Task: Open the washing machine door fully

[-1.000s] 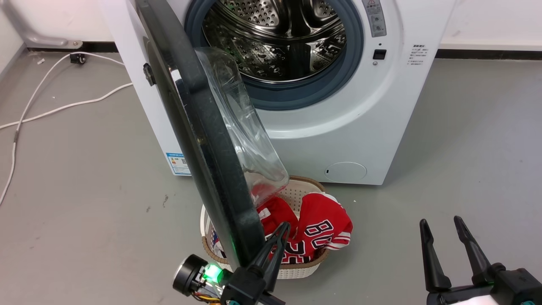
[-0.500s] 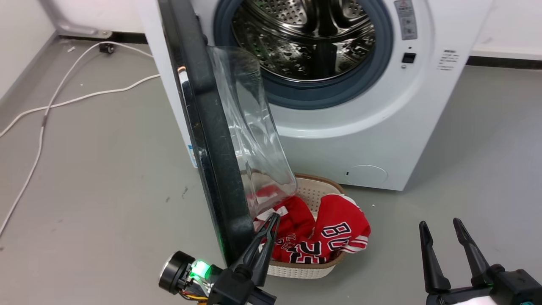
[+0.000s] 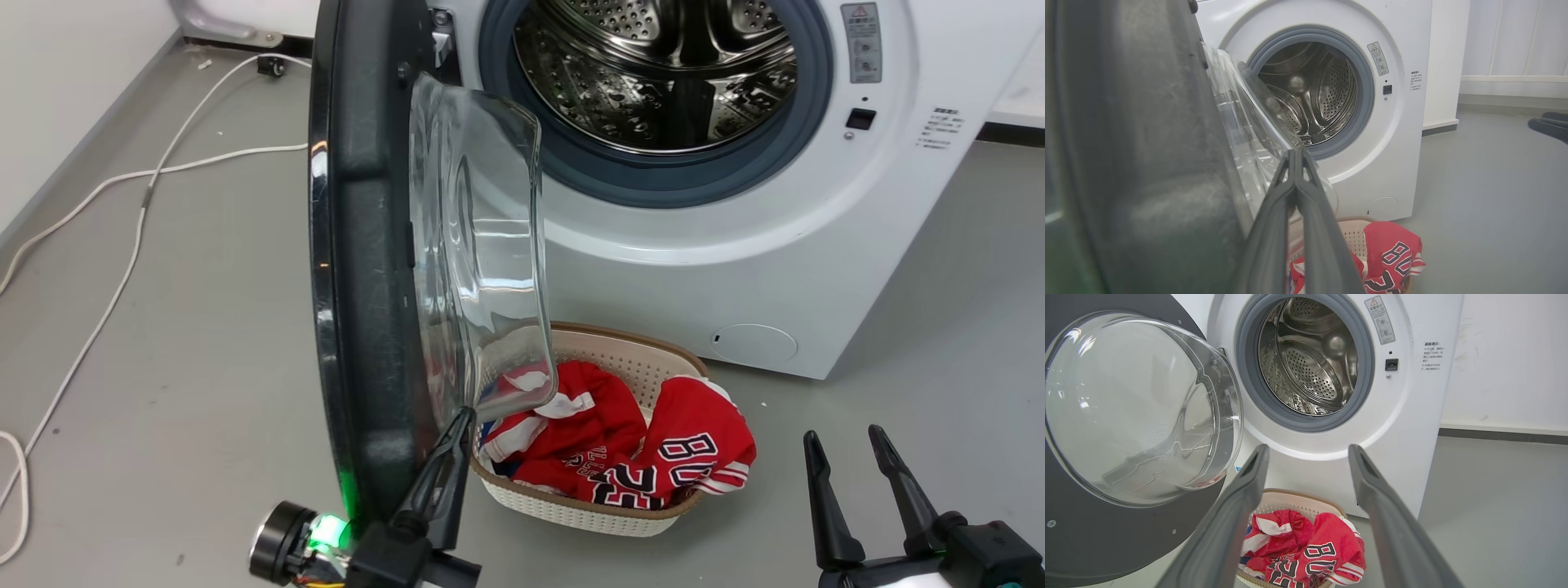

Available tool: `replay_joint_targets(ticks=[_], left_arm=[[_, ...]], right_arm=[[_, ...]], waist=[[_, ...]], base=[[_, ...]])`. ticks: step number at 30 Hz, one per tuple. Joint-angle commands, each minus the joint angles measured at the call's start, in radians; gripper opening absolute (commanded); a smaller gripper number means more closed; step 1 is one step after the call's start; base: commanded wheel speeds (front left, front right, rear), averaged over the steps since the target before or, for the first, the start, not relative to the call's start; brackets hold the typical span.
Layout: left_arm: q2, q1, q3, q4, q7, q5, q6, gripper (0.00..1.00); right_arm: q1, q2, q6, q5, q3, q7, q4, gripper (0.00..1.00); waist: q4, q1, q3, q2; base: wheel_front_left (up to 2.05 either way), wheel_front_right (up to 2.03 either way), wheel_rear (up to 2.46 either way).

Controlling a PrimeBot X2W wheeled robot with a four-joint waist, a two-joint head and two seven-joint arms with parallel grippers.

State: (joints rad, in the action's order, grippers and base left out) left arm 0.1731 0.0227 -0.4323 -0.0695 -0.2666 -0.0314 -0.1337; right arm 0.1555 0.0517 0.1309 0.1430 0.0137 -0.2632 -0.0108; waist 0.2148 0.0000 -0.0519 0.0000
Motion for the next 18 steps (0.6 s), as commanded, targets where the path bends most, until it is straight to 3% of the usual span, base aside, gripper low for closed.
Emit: replay_joint_targets(ticks=[1, 18], left_arm=[[0.008, 0.018, 0.021, 0.001, 0.004, -0.009, -0.014, 0.00], [0.052, 0.076, 0.216, 0.008, 0.004, -0.076, -0.066, 0.00]], right_arm=[[0.003, -0.003, 0.000, -0.001, 0.003, -0.002, 0.002, 1.00], [-0.015, -0.003, 0.000, -0.009, 0.012, -0.002, 0.009, 1.00]], waist=[[0.010, 0.0000, -0.002, 0.0000], [0.028, 0.0000, -0.038, 0.0000]], base=[[0.00, 0.00, 0.00], [0.00, 0.00, 0.00]])
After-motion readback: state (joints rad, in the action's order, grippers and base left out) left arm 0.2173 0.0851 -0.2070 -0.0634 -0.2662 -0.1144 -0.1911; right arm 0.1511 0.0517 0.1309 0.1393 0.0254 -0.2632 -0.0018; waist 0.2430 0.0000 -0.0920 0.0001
